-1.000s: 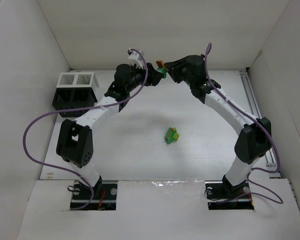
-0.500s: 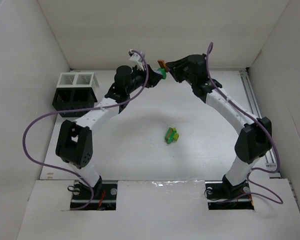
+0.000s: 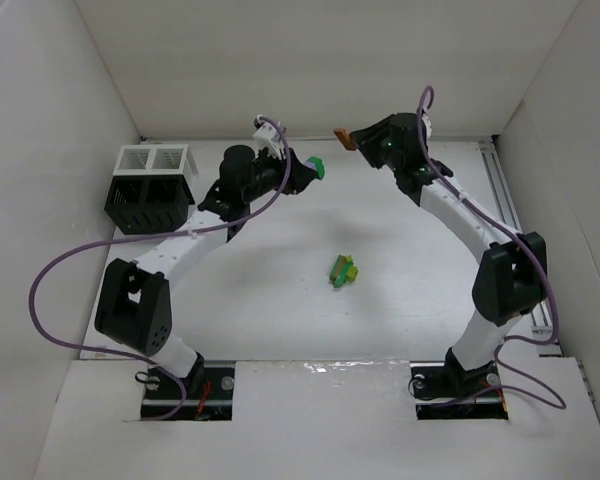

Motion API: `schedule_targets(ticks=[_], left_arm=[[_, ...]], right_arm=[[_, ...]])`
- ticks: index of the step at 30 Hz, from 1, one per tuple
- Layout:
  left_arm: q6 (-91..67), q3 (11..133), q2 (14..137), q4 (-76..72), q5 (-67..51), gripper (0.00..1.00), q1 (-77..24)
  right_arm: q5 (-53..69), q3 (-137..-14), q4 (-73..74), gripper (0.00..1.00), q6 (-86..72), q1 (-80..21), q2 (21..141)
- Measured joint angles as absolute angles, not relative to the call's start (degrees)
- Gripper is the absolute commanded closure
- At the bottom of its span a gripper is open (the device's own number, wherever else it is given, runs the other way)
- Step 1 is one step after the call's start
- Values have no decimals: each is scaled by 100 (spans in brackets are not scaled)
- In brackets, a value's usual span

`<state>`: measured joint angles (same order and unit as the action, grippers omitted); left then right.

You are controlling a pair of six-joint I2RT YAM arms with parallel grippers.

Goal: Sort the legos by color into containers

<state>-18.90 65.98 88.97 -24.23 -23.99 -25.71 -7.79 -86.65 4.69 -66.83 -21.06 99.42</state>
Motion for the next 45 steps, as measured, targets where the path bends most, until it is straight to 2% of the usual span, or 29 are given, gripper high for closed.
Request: schedule_targets(ticks=[8,15,18,19,22,29,37,45], left_arm=[[-1503,6040,8305,-2088,-2853,96,-2169],[-956,5883,8040,-1575,-3734,96,-1695],[-679,5881,7999,-1269,-4027,96,-1564],[-620,5881,7996,-1199,-4112,96,-1527],[-497,5872,7996,-1076,-4329,96,-1409],[-150,5697,7913,-897,-4742,96,-1341],[530,5677,7749,-541,-5494,93,-1341],[1636,6042,7813,449,-6254,93,-1343]], right_arm=[[-110,-7889,362,100,-3675,-2093,9789],[1297,-6698,528,98,-545,-1774,9209],[1920,-6571,635,77,681,-1699,9133],[2121,-6567,687,61,1002,-1695,9133],[2641,-6567,794,39,1732,-1693,9194],[4029,-6748,1057,35,2803,-1684,9336],[5653,-8007,1334,34,3140,-2080,9365],[6340,-8720,1964,33,3745,-2783,9776]])
